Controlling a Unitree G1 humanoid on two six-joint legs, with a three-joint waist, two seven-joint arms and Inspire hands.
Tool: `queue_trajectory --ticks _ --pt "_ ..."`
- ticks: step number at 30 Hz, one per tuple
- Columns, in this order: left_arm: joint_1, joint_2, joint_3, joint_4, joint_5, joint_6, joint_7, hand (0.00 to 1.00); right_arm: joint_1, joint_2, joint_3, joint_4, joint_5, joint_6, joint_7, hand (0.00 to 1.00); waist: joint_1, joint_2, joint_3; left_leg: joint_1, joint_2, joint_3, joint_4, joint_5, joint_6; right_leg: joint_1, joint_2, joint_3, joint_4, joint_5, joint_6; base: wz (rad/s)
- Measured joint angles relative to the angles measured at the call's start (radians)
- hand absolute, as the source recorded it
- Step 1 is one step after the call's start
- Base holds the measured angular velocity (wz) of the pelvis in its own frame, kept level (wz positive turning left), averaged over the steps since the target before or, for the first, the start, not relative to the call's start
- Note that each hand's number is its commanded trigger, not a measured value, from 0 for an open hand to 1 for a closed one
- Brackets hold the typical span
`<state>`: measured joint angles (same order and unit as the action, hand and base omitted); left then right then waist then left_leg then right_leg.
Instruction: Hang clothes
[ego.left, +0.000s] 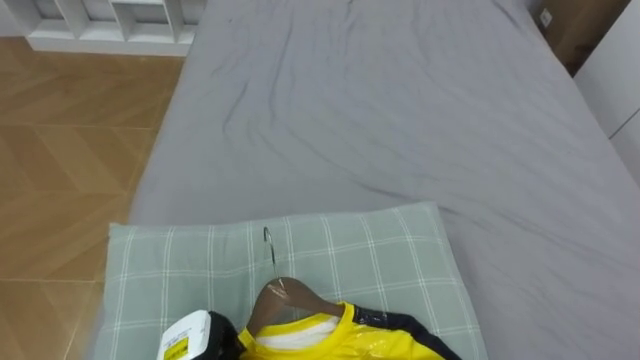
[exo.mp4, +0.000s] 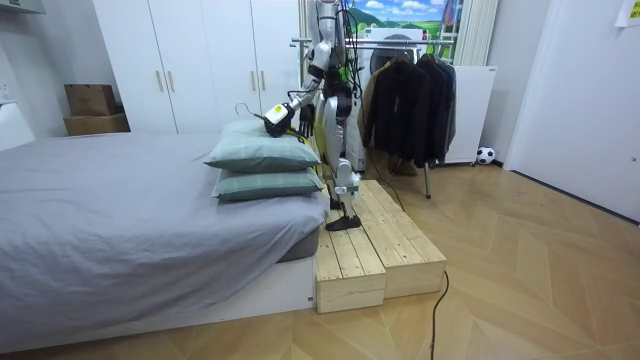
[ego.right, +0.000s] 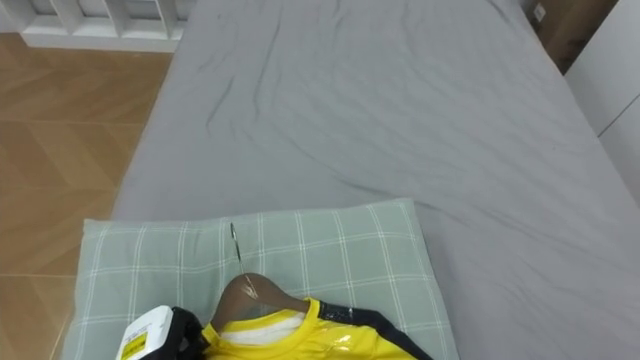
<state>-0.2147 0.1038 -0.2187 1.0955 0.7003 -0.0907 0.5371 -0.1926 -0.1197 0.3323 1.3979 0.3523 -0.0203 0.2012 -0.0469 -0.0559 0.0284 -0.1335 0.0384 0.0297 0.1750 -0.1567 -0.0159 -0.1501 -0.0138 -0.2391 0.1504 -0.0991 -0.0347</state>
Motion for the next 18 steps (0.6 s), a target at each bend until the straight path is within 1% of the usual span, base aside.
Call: queue_trajectory --ticks 8,11,14,17,18 --pt "-0.003 0.0 0.0 0.005 -0.001 0.0 -0.003 1.0 0.0 0.0 0.0 0.0 0.002 0.0 -0.003 0.0 0.0 0.0 -0.0001 0.002 0.0 0.001 -0.004 0.0 0.0 0.001 0.0 -0.001 0.0 0.0 0.0 0.0" --pt "0.006 0.001 0.0 0.006 -0.003 -0.001 -0.003 1.0 0.0 0.0 -0.001 0.0 0.0 0.0 -0.005 0.0 0.0 0.0 -0.0002 0.003 0.0 0.001 -0.005 0.0 0.0 0.002 0.0 -0.001 0.0 0.0 0.0 0.0" --pt "0.01 0.002 0.0 0.005 -0.042 -0.005 -0.002 1.0 0.001 0.0 -0.001 0.0 0.0 0.0 -0.005 0.0 -0.001 0.0 -0.0005 0.003 0.0 0.002 -0.005 0.0 0.0 0.002 0.0 -0.002 -0.001 -0.001 0.001 0.0" --pt "0.01 0.001 0.0 0.004 -0.08 -0.013 -0.001 1.0 0.002 0.0 0.001 0.0 0.013 -0.001 -0.009 0.0 0.001 0.0 -0.0014 0.007 0.0 0.013 -0.006 0.0 0.0 0.003 0.0 0.002 -0.001 -0.001 0.001 -0.05" --pt "0.011 0.003 0.002 0.002 -0.081 -0.018 -0.001 1.0 0.007 0.0 0.001 0.0 0.015 -0.003 -0.01 0.0 0.001 0.0 -0.0035 0.007 0.001 0.016 -0.005 0.0 0.0 0.003 0.0 0.003 -0.001 -0.001 0.001 0.0"
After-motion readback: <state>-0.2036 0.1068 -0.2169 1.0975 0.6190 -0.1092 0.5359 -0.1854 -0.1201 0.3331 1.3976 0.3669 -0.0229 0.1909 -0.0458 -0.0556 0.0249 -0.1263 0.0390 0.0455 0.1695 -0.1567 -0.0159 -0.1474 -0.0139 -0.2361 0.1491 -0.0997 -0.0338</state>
